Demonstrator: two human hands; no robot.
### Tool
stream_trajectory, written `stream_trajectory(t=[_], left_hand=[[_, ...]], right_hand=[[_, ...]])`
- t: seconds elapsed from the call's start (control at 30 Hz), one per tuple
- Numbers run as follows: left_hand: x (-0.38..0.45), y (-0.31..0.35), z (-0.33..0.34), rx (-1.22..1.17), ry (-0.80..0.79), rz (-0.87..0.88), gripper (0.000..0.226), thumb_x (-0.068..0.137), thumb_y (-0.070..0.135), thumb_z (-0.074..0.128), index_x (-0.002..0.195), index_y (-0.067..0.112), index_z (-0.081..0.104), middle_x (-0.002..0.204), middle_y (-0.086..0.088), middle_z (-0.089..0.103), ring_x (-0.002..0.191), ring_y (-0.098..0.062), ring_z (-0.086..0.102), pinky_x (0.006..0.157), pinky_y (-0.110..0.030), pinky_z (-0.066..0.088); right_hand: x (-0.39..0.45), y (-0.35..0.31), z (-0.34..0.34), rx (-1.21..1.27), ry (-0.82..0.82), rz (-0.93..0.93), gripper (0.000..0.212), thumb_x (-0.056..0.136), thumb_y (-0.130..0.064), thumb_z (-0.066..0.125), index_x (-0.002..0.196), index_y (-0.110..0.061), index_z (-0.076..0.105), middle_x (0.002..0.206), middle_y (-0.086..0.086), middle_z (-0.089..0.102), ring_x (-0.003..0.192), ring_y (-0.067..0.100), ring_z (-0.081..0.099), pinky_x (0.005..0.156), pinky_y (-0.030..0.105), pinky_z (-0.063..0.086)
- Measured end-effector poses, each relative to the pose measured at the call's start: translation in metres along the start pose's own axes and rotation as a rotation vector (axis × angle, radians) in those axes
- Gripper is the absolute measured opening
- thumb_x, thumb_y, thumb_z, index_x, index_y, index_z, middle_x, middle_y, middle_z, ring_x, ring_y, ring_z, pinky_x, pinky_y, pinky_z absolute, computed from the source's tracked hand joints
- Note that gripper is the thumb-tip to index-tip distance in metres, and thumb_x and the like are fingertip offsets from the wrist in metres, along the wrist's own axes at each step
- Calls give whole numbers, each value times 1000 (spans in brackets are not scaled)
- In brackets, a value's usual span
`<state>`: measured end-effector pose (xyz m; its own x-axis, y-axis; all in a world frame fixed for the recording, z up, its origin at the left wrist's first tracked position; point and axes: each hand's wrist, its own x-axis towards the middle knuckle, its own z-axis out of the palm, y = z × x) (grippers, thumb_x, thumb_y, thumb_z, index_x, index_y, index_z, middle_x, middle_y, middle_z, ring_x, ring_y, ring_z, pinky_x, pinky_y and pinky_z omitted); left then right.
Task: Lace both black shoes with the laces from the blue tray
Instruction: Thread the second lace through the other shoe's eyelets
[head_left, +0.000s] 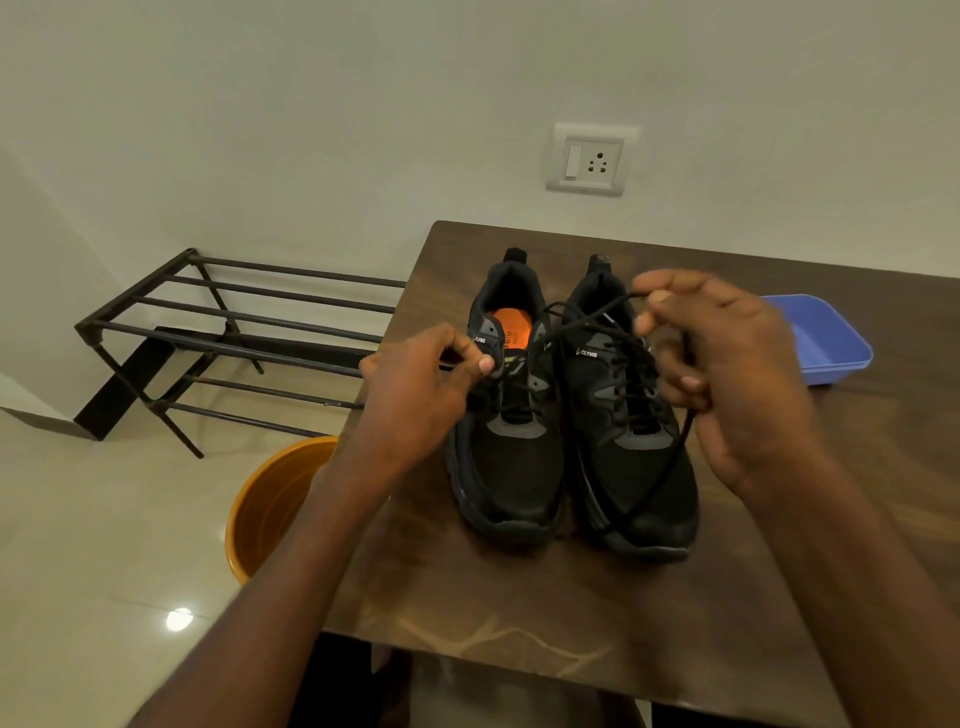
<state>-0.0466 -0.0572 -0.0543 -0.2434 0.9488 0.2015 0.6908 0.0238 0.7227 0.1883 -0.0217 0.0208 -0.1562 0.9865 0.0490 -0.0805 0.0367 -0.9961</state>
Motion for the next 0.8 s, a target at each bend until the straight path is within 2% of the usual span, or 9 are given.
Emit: stream_trajectory(t=[0.1, 0.23, 0.37, 0.47, 0.5, 0.57, 0.67, 0.73, 0.8], left_hand=[[-3, 17, -10, -216, 6, 136, 35, 98, 59, 52, 115, 32, 65, 108, 13, 70, 109, -8, 66, 100, -48, 53], [-10, 45, -23, -571, -125, 185, 40, 105, 36, 44, 123, 9, 68, 100, -2, 75, 100, -15, 73, 84, -20, 56], [-8, 32, -26, -319, -156, 159, 11, 101, 24, 65, 103, 20, 74, 87, 1, 74, 83, -13, 69, 81, -32, 56], [-6, 16, -24, 80, -12, 37, 11, 99, 32, 66, 88, 34, 69, 95, 14, 70, 101, -5, 62, 108, -42, 36], [-7, 17, -24, 154, 26, 33, 12, 99, 35, 66, 87, 37, 66, 102, 17, 66, 109, -6, 58, 109, -40, 27], [-7, 24, -22, 63, 46, 176, 12, 100, 46, 60, 100, 36, 66, 116, 18, 62, 120, -6, 54, 109, -40, 29], [-11, 46, -20, -292, -150, 313, 40, 103, 45, 54, 131, 19, 64, 119, 8, 69, 115, -10, 65, 97, -30, 55], [-13, 51, -19, -348, -256, 282, 27, 103, 28, 59, 125, 15, 68, 102, 2, 74, 95, -15, 71, 86, -29, 60], [-13, 45, -22, -260, -183, 215, 12, 101, 22, 62, 105, 22, 74, 84, 3, 72, 80, -14, 69, 80, -37, 61]], right_hand=[[-8, -1, 16, -232, -185, -30, 16, 104, -5, 53, 105, -9, 69, 70, 9, 63, 41, 4, 36, 40, 15, 30], [-15, 2, 35, -401, -426, -112, 12, 105, -10, 55, 106, -10, 67, 68, 12, 67, 49, 5, 50, 51, 12, 41], [-10, 3, 27, -367, -224, -126, 7, 100, -13, 64, 106, -13, 68, 67, 20, 61, 51, 5, 50, 50, 11, 42], [-2, 4, 10, -306, 44, -128, 2, 95, -16, 72, 96, -15, 72, 58, -2, 63, 53, 2, 55, 54, 13, 47], [0, 5, 7, -315, 64, -128, 2, 94, -16, 73, 94, -15, 72, 58, -6, 65, 54, 2, 57, 56, 13, 48], [-2, 5, 11, -326, -30, -105, 4, 92, -14, 75, 92, -11, 72, 62, -6, 69, 57, 2, 61, 59, 13, 50], [-12, 3, 28, -258, -225, -77, 8, 93, -10, 71, 97, -3, 69, 61, -3, 69, 49, 1, 59, 51, 11, 45], [-13, 3, 32, -194, -235, -57, 9, 95, -8, 68, 100, 0, 68, 59, -4, 66, 44, 0, 55, 46, 9, 41], [-10, 5, 26, -169, -143, -8, 10, 95, -13, 70, 101, -5, 71, 61, -4, 65, 44, 0, 52, 45, 10, 39]])
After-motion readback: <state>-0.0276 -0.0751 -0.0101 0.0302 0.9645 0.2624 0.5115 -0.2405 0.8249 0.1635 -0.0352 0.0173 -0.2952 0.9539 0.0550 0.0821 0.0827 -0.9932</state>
